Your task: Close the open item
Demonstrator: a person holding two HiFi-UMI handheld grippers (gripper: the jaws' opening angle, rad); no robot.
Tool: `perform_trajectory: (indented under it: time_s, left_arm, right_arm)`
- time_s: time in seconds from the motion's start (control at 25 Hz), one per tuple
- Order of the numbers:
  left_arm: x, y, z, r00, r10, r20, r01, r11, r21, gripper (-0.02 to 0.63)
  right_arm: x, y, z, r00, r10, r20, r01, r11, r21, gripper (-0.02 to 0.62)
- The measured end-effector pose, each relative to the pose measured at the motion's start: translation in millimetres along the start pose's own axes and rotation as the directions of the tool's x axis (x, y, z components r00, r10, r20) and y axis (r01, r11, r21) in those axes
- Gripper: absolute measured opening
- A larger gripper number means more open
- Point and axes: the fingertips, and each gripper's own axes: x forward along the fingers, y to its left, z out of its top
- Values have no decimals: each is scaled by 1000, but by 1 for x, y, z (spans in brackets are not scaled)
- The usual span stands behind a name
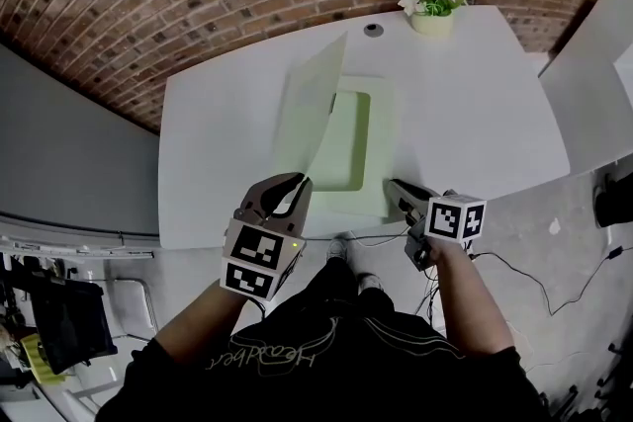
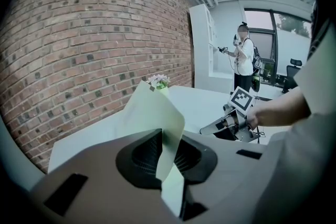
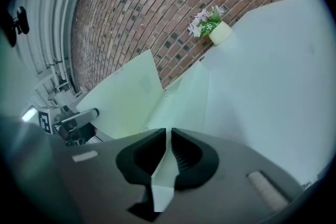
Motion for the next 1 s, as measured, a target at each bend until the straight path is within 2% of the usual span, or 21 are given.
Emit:
perform_trajectory:
  time_s: [0.4, 0.84, 1.0]
  left_arm:
    - [14, -19, -2, 999, -35, -27, 36, 999, 24, 23]
    - [27, -37, -10, 995, -72, -71, 76, 995, 58, 28]
    - [34, -44, -14, 992, -82, -91, 89, 993, 76, 29]
  right_arm:
    - [2, 3, 0, 999, 38, 3, -38, 999, 23, 37]
    - [0, -3, -2, 1000, 8, -6, -8, 1000, 16, 35]
    - [0, -1, -2, 1000, 26, 0, -26, 999, 24, 35]
